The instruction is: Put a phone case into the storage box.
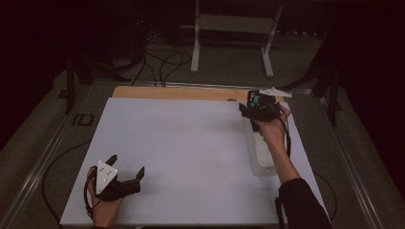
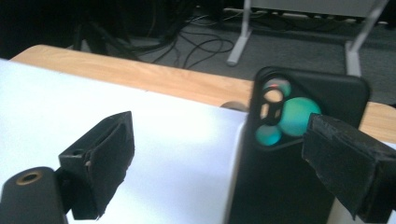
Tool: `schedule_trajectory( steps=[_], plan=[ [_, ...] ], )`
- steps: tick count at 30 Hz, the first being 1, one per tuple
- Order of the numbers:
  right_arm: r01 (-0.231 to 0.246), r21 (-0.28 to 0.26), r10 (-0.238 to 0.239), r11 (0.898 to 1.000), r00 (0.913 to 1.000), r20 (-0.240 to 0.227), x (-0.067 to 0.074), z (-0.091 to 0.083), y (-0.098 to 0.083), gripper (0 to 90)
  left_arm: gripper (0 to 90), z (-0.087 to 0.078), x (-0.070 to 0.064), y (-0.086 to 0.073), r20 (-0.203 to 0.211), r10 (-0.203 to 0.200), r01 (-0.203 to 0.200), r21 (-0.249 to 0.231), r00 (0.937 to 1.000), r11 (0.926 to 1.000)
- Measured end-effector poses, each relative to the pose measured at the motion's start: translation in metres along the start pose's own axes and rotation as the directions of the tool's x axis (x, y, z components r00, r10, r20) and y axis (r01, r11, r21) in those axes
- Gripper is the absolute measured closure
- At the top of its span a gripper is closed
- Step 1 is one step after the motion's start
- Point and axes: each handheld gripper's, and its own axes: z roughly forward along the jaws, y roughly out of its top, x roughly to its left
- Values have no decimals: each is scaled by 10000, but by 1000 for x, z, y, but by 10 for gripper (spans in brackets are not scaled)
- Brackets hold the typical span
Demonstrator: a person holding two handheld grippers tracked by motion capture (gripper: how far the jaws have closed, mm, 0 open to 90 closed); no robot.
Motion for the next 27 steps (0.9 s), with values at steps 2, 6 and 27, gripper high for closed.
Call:
schedule_trajectory(
  steps=[2,6,27],
  plan=[
    [-93,18,94,10000,9992,-376,4,-5,-2,93,2,0,0,0,-9,-1,1,18,10000,10000],
    [127,31,-124,9999,9961,-873,13,-14,-8,92,2,0,1,0,-31,-72,72,9,10000,10000],
    [1183,-871,-1365,9892,9590,-2483,52,-82,-71,93,2,-2,2,3,-180,-52,58,369,9998,9993]
  ],
)
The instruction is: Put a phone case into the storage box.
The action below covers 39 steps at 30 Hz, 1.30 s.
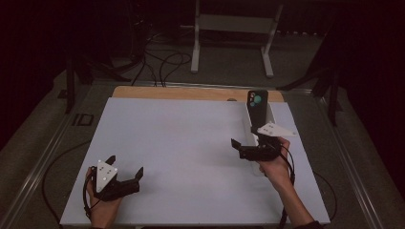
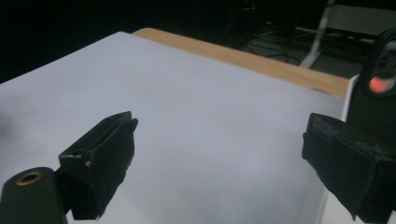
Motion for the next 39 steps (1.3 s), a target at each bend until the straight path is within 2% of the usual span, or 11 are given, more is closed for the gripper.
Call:
schedule_trajectory(
  steps=[4,11,16,20,28,30,31,33,39],
  plan=[
    [292,-111,-291,9995,9995,84,5,-10,-15,94,2,-1,0,2,123,53,-53,28,9999,10000],
    [280,-627,-275,9976,9996,86,11,-26,-35,94,2,-7,1,8,351,36,-30,-158,9994,9999],
    [220,-833,-210,9963,9997,133,10,-35,-47,94,2,-10,3,10,549,-78,94,-278,9985,9996],
    [270,-1061,-244,9940,9994,258,7,-42,-56,94,1,-12,2,12,655,51,-29,-336,9978,9994],
    [192,-1518,-169,9882,9997,164,3,-54,-71,94,1,-12,-1,13,951,186,-147,-421,9953,9990],
    [215,-1481,-192,9887,9997,165,2,-54,-73,94,2,-13,-1,13,984,240,-198,-443,9949,9988],
    [286,-1460,-240,9889,9992,330,1,-56,-76,94,2,-13,-1,12,995,256,-211,-463,9947,9987],
    [116,-1535,-70,9881,9995,304,0,-58,-79,94,1,-13,-1,12,1004,290,-247,-442,9945,9987],
    [80,-1624,-34,9867,9996,283,1,-57,-80,94,2,-12,0,10,955,319,-284,-386,9949,9989]
  ],
)
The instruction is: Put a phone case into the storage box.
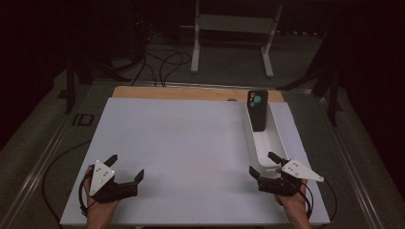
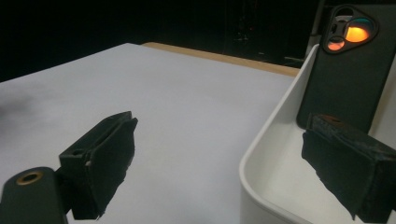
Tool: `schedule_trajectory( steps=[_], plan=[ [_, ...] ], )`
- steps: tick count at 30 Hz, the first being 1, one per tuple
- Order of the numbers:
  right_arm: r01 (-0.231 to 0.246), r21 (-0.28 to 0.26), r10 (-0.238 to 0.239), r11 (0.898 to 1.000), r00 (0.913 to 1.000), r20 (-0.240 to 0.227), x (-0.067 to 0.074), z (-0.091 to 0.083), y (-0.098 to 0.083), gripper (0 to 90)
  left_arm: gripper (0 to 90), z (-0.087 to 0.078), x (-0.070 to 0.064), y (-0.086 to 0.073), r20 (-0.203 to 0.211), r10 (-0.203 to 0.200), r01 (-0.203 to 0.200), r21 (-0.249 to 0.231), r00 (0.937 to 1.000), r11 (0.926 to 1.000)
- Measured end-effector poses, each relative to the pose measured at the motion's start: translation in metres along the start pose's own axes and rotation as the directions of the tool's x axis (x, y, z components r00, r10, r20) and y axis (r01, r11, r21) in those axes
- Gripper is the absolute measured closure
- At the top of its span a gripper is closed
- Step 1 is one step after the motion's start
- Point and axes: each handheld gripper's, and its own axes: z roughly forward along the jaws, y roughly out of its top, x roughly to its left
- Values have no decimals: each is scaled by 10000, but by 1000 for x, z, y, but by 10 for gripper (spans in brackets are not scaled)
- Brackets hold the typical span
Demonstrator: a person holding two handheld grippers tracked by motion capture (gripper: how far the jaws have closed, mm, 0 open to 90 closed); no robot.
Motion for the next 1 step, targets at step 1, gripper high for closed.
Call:
schedule_trajectory(
  steps=[1],
  plan=[
    [71,15,-71,10000,10000,-11,0,1,0,94,2,0,0,0,0,0,0,0,10000,10000]
  ],
)
